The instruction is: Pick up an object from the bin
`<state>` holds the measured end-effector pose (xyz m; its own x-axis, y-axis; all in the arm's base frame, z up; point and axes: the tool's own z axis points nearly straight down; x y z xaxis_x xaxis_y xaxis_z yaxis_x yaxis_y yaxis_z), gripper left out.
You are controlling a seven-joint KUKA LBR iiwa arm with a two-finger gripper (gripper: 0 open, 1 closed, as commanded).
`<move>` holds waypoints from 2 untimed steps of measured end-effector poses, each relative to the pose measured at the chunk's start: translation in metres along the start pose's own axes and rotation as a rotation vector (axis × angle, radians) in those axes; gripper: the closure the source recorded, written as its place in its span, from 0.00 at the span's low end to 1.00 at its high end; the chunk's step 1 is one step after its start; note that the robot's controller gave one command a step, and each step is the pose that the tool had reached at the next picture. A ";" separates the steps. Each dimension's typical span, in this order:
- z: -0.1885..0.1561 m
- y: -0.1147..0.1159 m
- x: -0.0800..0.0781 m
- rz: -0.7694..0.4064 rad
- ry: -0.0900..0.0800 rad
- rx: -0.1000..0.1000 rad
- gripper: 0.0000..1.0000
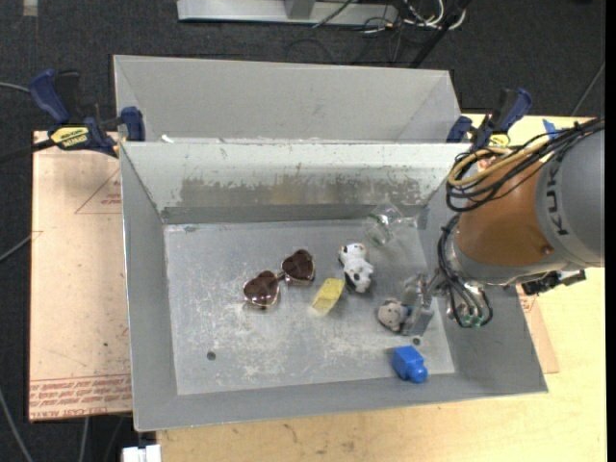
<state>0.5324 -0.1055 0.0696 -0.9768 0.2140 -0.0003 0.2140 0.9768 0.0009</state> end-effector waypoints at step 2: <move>-0.019 0.000 0.002 0.000 0.005 0.000 1.00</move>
Offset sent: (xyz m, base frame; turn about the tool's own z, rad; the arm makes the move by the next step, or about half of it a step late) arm -0.0001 0.0000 0.0556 0.0000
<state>0.5306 -0.1050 0.0883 -0.9769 0.2136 0.0050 0.2136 0.9769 0.0012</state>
